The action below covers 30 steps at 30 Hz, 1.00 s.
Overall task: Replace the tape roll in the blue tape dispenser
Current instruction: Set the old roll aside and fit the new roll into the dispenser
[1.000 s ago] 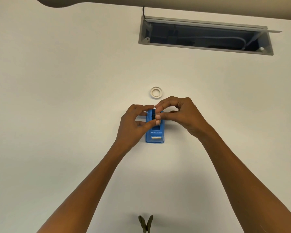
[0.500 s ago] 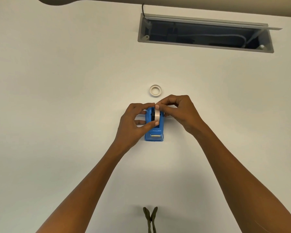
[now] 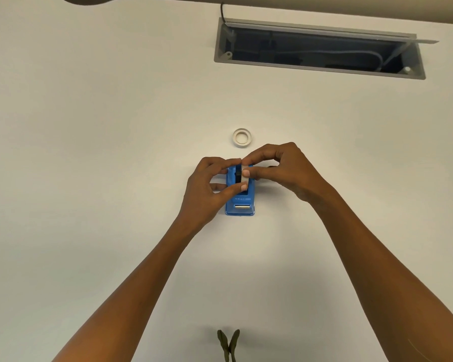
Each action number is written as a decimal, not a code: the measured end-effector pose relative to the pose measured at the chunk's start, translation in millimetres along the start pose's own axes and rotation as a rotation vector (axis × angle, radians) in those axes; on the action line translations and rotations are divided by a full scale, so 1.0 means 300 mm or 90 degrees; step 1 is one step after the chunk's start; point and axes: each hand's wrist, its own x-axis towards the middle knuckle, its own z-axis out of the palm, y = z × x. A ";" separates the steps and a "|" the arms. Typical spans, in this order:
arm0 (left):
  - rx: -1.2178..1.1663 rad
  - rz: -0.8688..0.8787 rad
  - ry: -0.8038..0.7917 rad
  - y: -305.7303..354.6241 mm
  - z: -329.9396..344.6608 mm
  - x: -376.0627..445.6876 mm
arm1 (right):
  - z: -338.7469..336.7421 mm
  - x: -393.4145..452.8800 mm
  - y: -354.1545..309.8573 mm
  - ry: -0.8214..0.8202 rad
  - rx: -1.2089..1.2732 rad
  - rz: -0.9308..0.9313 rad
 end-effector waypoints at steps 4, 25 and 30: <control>-0.003 -0.003 0.006 0.000 -0.002 0.000 | 0.004 0.000 -0.009 0.014 -0.012 -0.007; 0.001 -0.025 0.013 0.006 0.007 0.010 | 0.047 -0.021 -0.038 0.077 -0.298 -0.165; -0.001 -0.037 0.012 0.007 0.009 0.012 | 0.031 -0.026 -0.045 0.093 -0.204 -0.093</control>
